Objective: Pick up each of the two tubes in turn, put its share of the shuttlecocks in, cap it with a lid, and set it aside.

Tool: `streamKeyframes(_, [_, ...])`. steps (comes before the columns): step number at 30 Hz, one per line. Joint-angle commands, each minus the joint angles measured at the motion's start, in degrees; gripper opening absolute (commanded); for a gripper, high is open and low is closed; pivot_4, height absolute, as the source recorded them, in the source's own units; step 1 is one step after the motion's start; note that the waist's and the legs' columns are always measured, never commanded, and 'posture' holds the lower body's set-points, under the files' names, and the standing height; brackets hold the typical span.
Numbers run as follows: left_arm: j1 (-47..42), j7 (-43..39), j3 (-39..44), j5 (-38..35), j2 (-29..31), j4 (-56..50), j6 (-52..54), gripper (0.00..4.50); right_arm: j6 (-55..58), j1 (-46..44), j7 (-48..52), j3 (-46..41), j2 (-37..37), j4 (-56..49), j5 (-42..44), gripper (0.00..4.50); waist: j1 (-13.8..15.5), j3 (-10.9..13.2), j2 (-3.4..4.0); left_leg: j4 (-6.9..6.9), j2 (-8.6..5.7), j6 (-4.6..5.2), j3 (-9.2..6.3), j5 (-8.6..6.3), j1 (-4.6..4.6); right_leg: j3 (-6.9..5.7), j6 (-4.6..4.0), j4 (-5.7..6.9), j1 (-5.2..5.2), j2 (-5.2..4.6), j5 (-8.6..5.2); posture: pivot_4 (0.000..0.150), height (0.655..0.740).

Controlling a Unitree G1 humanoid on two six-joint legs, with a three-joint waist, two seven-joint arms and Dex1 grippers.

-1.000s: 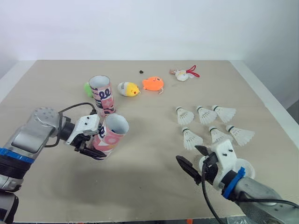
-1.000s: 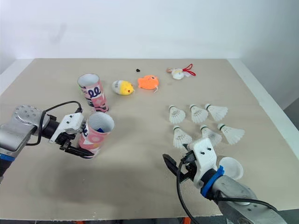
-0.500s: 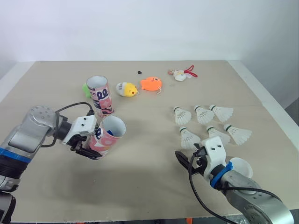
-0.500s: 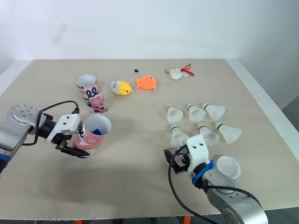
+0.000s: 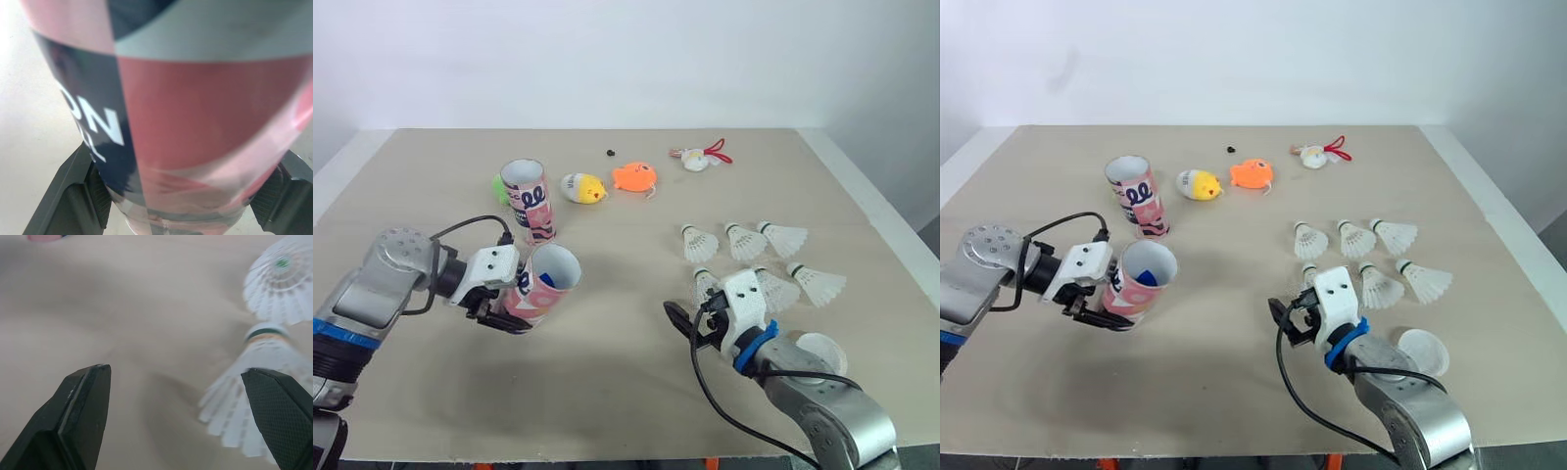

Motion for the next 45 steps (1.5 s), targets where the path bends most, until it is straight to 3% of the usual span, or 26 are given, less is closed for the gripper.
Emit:
streamKeyframes(1, [1.6,1.3,-0.8,1.5,-0.1,-0.3,1.1,3.29,-1.3,-0.6,0.5,0.0,0.6,-0.1,-1.1,4.50,0.0,0.0,0.00,0.00,-0.02,0.00,0.00,0.00,-0.01,0.03,0.01,0.00,0.00,0.00,0.00,0.150,0.7400])
streamKeyframes(8, [2.8,1.6,-0.1,1.0,0.1,-2.1,2.5,3.29,-2.1,-0.6,0.5,-0.3,1.4,2.5,-3.8,4.50,-0.1,0.0,0.00,0.00,-0.04,0.00,-0.01,0.00,0.00,0.08,0.03,0.00,0.00,0.01,0.00,0.150,0.7400])
streamKeyframes(10, [3.2,1.5,0.1,0.9,0.3,-2.6,3.0,3.25,-2.3,-1.5,0.1,-0.7,2.1,4.0,-4.7,3.99,-0.1,0.0,0.00,0.00,-0.04,0.00,-0.01,0.00,0.00,0.08,0.02,0.00,0.00,0.02,0.00,0.150,0.7400])
streamKeyframes(12, [3.3,1.5,0.1,0.9,0.4,-2.8,3.1,3.25,-3.0,-2.1,0.2,-1.0,3.0,4.9,-5.0,3.10,-0.1,0.0,0.01,0.00,-0.05,0.00,0.00,0.00,-0.01,0.09,0.03,0.00,-0.01,0.01,0.00,0.150,0.7400])
streamKeyframes(13, [3.3,1.5,0.1,1.0,0.4,-2.9,3.2,3.25,-3.3,-2.3,0.7,-0.8,3.0,5.1,-5.1,2.95,-0.1,0.0,0.01,0.00,-0.05,0.00,0.00,0.00,-0.01,0.09,0.03,0.00,0.00,0.01,0.00,0.150,0.7400])
streamKeyframes(17, [3.6,1.7,0.0,1.0,0.2,-3.6,3.7,3.25,-4.4,-2.0,2.0,1.0,2.6,5.1,-6.5,1.30,-0.1,0.0,0.01,0.00,-0.05,0.00,-0.01,0.00,-0.02,0.09,0.04,0.00,-0.01,0.01,-0.02,0.150,0.7400])
streamKeyframes(18, [3.8,1.7,-0.1,0.8,0.1,-4.0,3.9,3.25,-4.6,-1.9,2.2,1.1,2.7,5.1,-6.8,0.70,-0.1,0.0,0.01,-0.01,-0.05,0.00,0.00,0.00,-0.02,0.09,0.05,0.00,-0.01,0.01,-0.03,0.150,0.7400])
streamKeyframes(20, [4.2,1.8,-0.2,0.6,-0.1,-4.8,4.4,3.25,-5.1,-1.5,2.5,1.3,2.4,5.1,-7.6,0.08,-0.1,0.0,0.01,-0.01,-0.05,0.00,0.00,0.00,-0.02,0.10,0.05,0.00,-0.01,0.00,-0.03,0.150,0.7400])
streamKeyframes(27, [4.7,1.8,-0.1,0.7,-0.3,-5.2,4.7,3.25,-9.4,0.2,7.2,-0.5,2.1,2.2,-6.0,0.08,-0.1,0.0,0.01,-0.01,-0.07,-0.02,0.02,-0.02,-0.03,0.11,0.09,-0.01,-0.02,-0.02,-0.06,0.150,0.7400])
streamKeyframes(32, [4.2,0.2,-1.0,1.3,0.5,-4.5,4.7,3.25,-15.2,-0.2,19.6,-2.4,-6.0,-3.6,-2.4,0.08,-0.1,0.0,0.05,-0.02,-0.10,-0.03,0.05,-0.02,-0.04,0.14,0.12,-0.02,-0.02,-0.05,-0.07,0.150,0.7400])
streamKeyframes(39, [2.7,-1.8,-2.3,2.4,0.5,-2.4,3.5,3.25,-13.6,-16.5,34.6,-5.1,-17.8,-7.0,9.6,0.08,-0.1,0.1,0.09,-0.03,-0.07,-0.03,0.01,-0.03,0.04,0.13,0.10,-0.02,0.02,0.03,-0.06,0.150,0.7400])
streamKeyframes(42, [1.7,-2.5,-3.0,2.8,0.0,-1.4,2.9,3.25,-14.0,-23.4,39.9,-1.1,-19.6,-3.4,9.8,0.08,-0.1,0.1,0.09,-0.04,-0.05,-0.03,-0.02,-0.03,0.05,0.09,0.05,-0.02,0.02,0.05,-0.09,0.150,0.7400])
streamKeyframes(45, [-0.1,-2.8,-3.9,3.5,-1.0,-0.1,2.4,3.25,-18.0,-30.6,45.9,6.3,-20.0,3.0,4.4,0.08,-0.1,0.1,0.09,-0.06,-0.06,0.03,0.02,-0.07,0.03,0.11,0.03,-0.03,0.01,0.04,-0.13,0.150,0.7400])
